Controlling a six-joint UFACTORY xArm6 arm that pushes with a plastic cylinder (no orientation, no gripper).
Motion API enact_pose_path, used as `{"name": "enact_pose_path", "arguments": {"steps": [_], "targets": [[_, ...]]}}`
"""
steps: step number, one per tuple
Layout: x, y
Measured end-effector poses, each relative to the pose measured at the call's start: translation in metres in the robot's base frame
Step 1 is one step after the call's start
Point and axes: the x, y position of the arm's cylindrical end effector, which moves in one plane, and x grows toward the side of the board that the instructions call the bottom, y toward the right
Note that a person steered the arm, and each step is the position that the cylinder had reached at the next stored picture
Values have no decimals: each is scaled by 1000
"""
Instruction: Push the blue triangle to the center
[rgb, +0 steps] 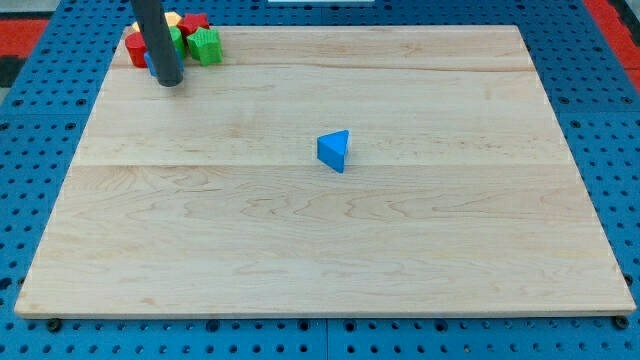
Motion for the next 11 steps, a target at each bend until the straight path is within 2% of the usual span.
{"name": "enact_pose_path", "arguments": {"steps": [2, 3, 5, 6, 7, 8, 10, 11], "targets": [[-6, -13], [20, -2], [161, 40], [229, 96], [252, 148], [230, 175], [156, 217], [152, 219]]}}
